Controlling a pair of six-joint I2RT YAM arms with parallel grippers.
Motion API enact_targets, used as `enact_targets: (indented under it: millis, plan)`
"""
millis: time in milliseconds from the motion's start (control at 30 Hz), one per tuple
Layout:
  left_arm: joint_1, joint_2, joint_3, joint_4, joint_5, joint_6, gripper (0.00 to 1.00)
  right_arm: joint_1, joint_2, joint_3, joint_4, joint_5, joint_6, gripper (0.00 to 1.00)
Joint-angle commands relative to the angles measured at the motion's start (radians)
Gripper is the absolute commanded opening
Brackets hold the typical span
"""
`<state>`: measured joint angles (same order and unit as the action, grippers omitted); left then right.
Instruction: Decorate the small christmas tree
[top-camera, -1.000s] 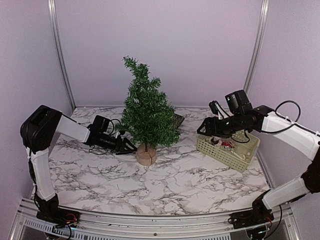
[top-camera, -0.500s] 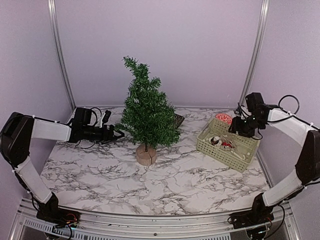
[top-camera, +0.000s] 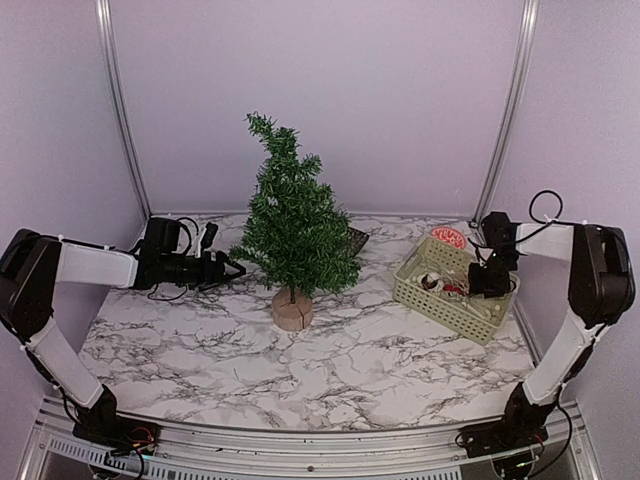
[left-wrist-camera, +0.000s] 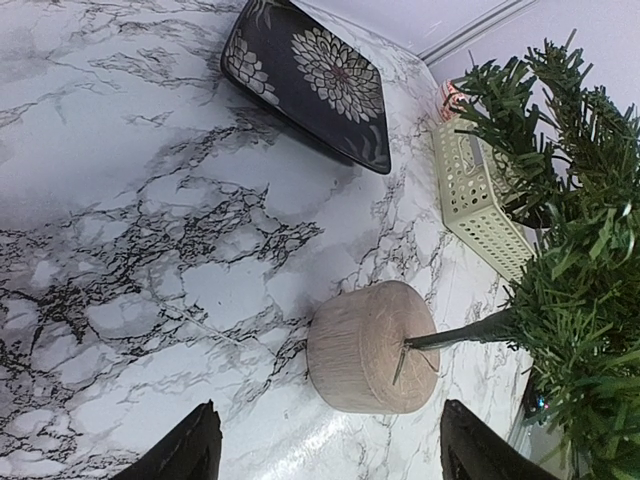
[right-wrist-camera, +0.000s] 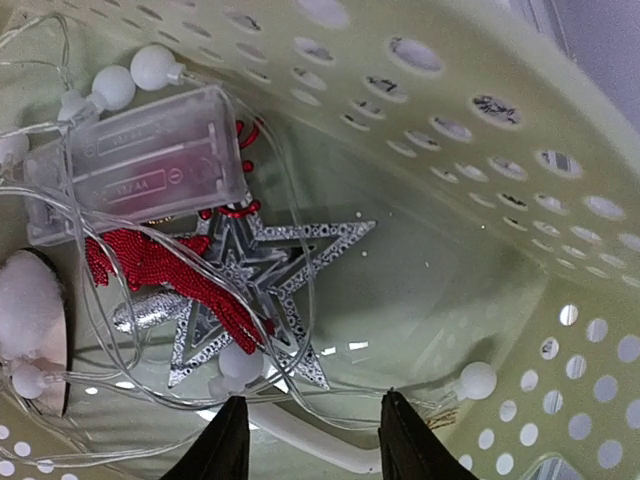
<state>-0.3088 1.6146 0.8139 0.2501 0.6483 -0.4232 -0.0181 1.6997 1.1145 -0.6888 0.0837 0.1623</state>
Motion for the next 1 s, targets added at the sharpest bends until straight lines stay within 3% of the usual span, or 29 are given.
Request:
enact_targets:
  millis: [0,300,367,467,667,967]
  plan:
    - [0.006,-0.030,0.008,0.015,-0.007,-0.001,0.76,-0.004,0.032,0.039,0.013,0.017,-0.049,0.43]
    - [0.007,0.003,0.034,0.015,-0.003,-0.004,0.76,-0.005,0.109,0.052,0.026,0.065,-0.086,0.39]
    - [0.007,0.009,0.040,0.014,0.000,-0.005,0.76,-0.004,0.119,0.061,0.022,0.066,-0.095,0.33]
    - [0.007,0.008,0.047,0.012,0.002,-0.005,0.76,-0.004,0.103,0.085,-0.007,0.051,-0.102,0.15]
    - [0.012,-0.027,0.046,-0.005,-0.011,-0.002,0.76,-0.005,-0.031,0.138,-0.080,0.022,-0.098,0.00]
    - [0.031,-0.120,0.052,-0.104,-0.067,0.036,0.76,-0.004,-0.183,0.203,-0.170,0.018,-0.105,0.00]
